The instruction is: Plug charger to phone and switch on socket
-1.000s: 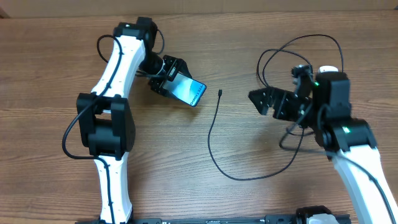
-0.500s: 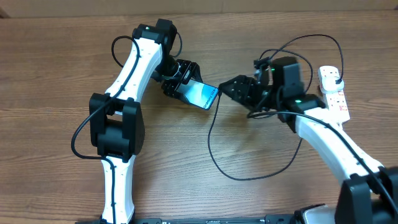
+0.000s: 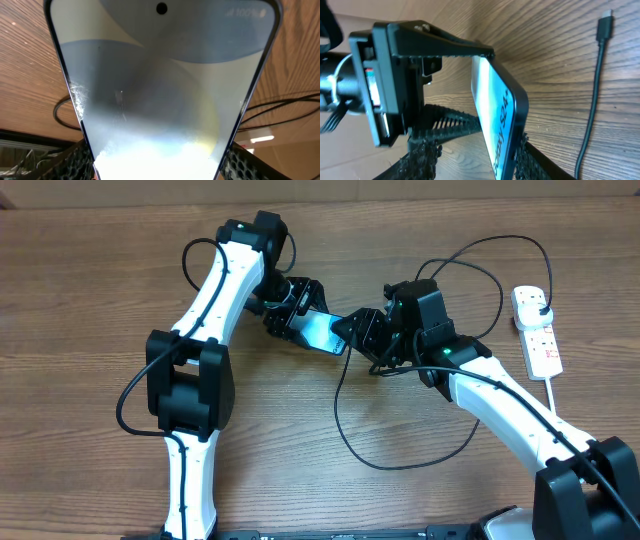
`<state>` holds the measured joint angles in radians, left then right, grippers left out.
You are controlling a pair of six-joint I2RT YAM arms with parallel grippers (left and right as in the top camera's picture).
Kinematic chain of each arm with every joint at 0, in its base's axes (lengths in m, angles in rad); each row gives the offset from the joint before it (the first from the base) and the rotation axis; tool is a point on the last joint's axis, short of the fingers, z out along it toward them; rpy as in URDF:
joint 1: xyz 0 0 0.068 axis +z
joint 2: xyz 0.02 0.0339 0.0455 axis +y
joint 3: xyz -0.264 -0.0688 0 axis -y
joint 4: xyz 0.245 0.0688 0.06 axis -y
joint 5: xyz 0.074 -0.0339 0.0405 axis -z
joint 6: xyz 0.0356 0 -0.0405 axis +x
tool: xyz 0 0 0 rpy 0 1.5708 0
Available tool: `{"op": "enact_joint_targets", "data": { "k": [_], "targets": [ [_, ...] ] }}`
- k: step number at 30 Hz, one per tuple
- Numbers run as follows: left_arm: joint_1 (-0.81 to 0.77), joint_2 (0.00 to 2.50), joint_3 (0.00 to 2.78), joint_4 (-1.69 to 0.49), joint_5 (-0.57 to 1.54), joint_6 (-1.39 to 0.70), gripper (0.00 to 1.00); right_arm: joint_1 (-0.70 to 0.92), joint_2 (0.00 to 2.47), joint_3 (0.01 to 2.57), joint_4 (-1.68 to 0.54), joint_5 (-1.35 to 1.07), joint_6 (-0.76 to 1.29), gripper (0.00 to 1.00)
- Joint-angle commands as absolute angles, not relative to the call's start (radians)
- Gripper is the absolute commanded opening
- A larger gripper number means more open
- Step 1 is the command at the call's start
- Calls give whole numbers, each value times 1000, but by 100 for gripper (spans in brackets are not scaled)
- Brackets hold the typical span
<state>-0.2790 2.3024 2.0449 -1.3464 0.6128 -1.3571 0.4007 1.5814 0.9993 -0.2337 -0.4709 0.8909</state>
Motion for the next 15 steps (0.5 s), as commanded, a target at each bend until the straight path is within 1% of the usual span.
{"op": "enact_joint_targets", "data": {
  "k": [1,12,15],
  "targets": [
    [-304,2301,2075,-1353,654,-1372,29,405,1606,1021,-236,-449,913,53],
    [-318,2301,2075,-1350,654,-1373,29,405,1644,1021,-232,-445,916,53],
    [-327,2301,2075,-1349,654,-1374,28,405,1650,1021,-229,-445,916,50]
  ]
}}
